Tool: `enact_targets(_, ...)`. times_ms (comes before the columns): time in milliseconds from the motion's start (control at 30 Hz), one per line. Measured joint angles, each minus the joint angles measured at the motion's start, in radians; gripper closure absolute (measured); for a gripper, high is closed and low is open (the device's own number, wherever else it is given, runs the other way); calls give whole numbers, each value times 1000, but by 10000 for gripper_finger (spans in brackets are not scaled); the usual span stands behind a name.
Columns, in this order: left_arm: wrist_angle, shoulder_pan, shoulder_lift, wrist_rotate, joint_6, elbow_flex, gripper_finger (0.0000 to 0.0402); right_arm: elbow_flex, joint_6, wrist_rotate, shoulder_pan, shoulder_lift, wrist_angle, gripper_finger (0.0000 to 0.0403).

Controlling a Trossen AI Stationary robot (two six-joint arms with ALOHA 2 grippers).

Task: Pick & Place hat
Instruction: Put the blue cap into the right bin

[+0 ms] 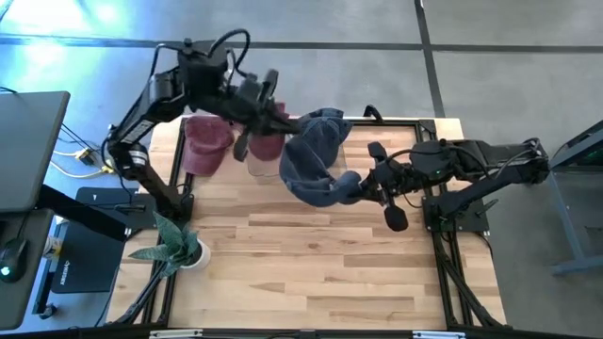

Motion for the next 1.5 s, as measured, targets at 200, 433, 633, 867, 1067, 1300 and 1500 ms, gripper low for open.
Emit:
enact_targets(200, -46, -14, -33, 88, 111, -5, 375, 0, 3, 19, 0, 0, 2, 384)
enact_targets(433, -148, -57, 9, 181, 88, -4, 253, 0, 30, 14, -19, 0, 5, 397)
enact_targets(633, -215, -138, 55, 83, 90, -5, 148, 0, 49, 13, -62, 0, 5, 385)
enact_targets(867, -212, -226, 91, -17, 76, -8, 129, -1, 63, 6, -99, 0, -23, 397)
enact_targets(1067, -73, -237, 105, -57, -90, -4, 187, -1, 63, 10, -122, 8, -25, 386)
enact_targets(1300, -44, -236, 136, -114, -175, -7, 295, -2, 59, 14, -126, 8, -39, 396)
enact_targets(1500, 94, -236, 134, -110, -205, -7, 393, -2, 56, 4, -125, 8, -43, 390)
